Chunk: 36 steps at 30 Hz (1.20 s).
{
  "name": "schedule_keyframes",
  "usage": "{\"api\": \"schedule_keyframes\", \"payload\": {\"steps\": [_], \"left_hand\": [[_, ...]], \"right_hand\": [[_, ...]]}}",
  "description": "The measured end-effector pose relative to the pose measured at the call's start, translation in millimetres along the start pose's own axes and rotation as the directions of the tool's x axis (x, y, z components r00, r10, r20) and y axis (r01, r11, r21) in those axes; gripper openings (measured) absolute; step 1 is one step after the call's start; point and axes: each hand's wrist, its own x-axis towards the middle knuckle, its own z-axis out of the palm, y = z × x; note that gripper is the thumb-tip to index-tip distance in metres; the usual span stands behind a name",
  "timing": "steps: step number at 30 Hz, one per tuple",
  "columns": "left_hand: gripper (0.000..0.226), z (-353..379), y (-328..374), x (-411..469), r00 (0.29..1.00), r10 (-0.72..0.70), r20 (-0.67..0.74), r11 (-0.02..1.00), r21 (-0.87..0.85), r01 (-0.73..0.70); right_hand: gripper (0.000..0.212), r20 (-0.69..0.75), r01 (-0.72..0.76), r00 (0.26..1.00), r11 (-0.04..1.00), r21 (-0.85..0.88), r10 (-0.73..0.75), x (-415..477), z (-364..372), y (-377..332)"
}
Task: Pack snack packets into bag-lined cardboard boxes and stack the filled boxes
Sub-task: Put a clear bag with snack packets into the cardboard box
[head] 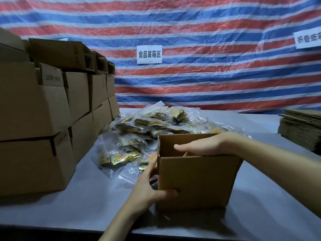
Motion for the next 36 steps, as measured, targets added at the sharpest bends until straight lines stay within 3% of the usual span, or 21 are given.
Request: {"api": "schedule_keyframes", "payload": {"steps": [3, 4, 6, 9, 12, 16, 20, 22, 26, 27, 30, 33, 36], "left_hand": [[0.106, 0.2, -2.9, 1.2, 1.0, -0.002, -0.002, 1.0, -0.003, 0.002], [0.105, -0.1, -3.7, 1.4, 1.0, -0.001, -0.004, 1.0, -0.003, 0.001], [0.105, -1.1, -5.0, 1.6, 1.0, 0.008, -0.011, 1.0, -0.008, -0.008], [0.108, -2.3, -4.9, 3.8, 1.0, 0.001, -0.022, 1.0, -0.019, -0.001], [0.104, -5.0, -1.7, 7.4, 1.0, 0.013, -0.019, 1.0, -0.007, -0.013], [0.093, -6.4, -1.8, 6.6, 0.999, 0.031, -0.018, 0.999, 0.01, -0.031], [0.089, -5.3, -7.0, 5.0, 0.998, 0.034, -0.045, 0.999, 0.012, -0.033], [0.082, -6.0, -8.4, 4.9, 0.998, 0.04, -0.054, 0.999, 0.023, -0.039], [0.067, -7.6, -7.6, 5.8, 0.997, 0.036, -0.063, 0.999, 0.03, -0.034], [0.069, -8.1, -8.5, 6.1, 0.997, 0.034, -0.064, 0.999, 0.028, -0.032], [0.079, -9.1, -11.1, 6.3, 0.997, 0.029, -0.067, 0.999, 0.026, -0.028], [0.08, -9.2, -12.2, 6.4, 0.998, 0.031, -0.062, 0.999, 0.036, -0.029], [0.081, -9.7, -12.9, 6.5, 0.998, 0.027, -0.06, 0.999, 0.031, -0.026]], "right_hand": [[0.058, 0.039, 0.03, 0.999, 0.993, 0.115, -0.035, -5.8, -10.7, -1.9], [0.058, 0.004, 0.059, 0.998, 0.988, 0.14, -0.06, -10.3, -18.0, -1.1], [0.055, -0.203, 0.167, 0.972, 0.959, 0.227, -0.121, -21.1, -35.2, 3.8], [0.045, -0.593, 0.261, 0.803, 0.927, 0.268, -0.055, -28.6, -55.9, 25.0], [0.03, -0.748, 0.145, 0.656, 0.957, 0.253, 0.099, -19.6, -60.7, 63.5], [0.016, -0.674, -0.058, 0.65, 0.907, 0.417, 0.352, 7.2, -43.3, 127.6], [0.02, -0.578, -0.25, 0.629, 0.839, 0.483, 0.52, 33.0, -14.5, 182.9], [0.027, -0.547, -0.293, 0.65, 0.838, 0.46, 0.527, 42.4, 0.6, 201.0], [0.004, -0.575, -0.261, 0.673, 0.877, 0.403, 0.464, 52.9, 20.3, 211.8], [0.009, -0.588, -0.257, 0.667, 0.882, 0.395, 0.458, 55.3, 22.8, 212.1], [0.008, -0.637, -0.309, 0.593, 0.87, 0.385, 0.492, 62.1, 27.7, 206.8], [0.034, -0.691, -0.397, 0.503, 0.849, 0.349, 0.519, 70.7, 29.1, 204.8], [0.03, -0.714, -0.464, 0.502, 0.849, 0.253, 0.487, 71.9, 27.5, 202.1]]}}
